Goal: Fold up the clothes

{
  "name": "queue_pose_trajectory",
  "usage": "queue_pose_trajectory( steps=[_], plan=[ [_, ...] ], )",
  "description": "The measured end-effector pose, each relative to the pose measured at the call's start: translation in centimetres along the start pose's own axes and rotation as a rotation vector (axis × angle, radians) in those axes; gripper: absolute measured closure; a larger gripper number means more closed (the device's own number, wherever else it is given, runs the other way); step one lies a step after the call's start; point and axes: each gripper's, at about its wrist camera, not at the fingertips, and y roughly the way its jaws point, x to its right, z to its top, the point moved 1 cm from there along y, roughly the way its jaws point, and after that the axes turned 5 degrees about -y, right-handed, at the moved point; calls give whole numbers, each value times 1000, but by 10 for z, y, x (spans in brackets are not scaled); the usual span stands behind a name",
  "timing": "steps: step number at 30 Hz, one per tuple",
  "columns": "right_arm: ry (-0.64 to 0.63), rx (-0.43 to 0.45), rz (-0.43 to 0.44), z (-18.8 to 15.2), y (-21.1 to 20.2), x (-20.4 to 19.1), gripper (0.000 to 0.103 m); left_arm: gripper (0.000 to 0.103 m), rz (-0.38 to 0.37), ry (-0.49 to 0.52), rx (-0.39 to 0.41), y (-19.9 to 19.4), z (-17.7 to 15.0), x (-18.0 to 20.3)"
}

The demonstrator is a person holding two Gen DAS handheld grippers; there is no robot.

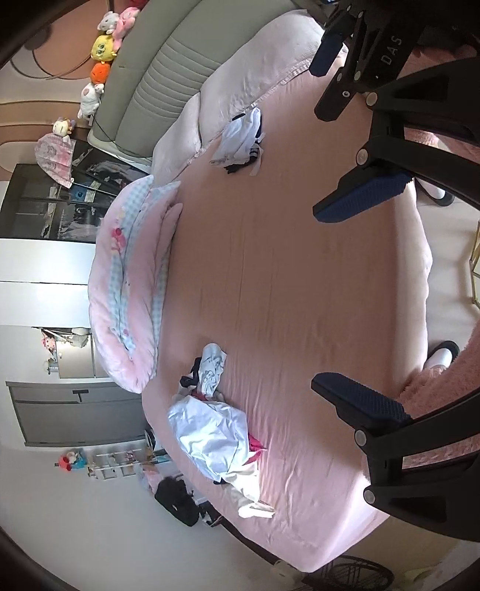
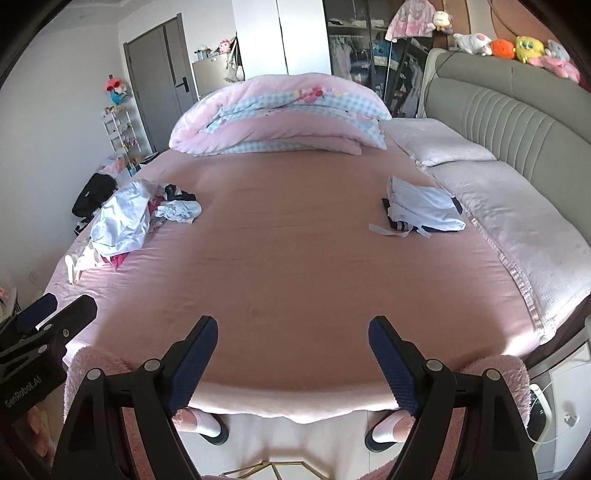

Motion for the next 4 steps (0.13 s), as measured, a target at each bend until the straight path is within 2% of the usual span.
queue_pose_trajectory(
  steps=[4],
  plan=[
    [-8, -5, 3, 2, 3, 2, 19, 20, -9, 0, 1, 2, 0, 5]
  ],
)
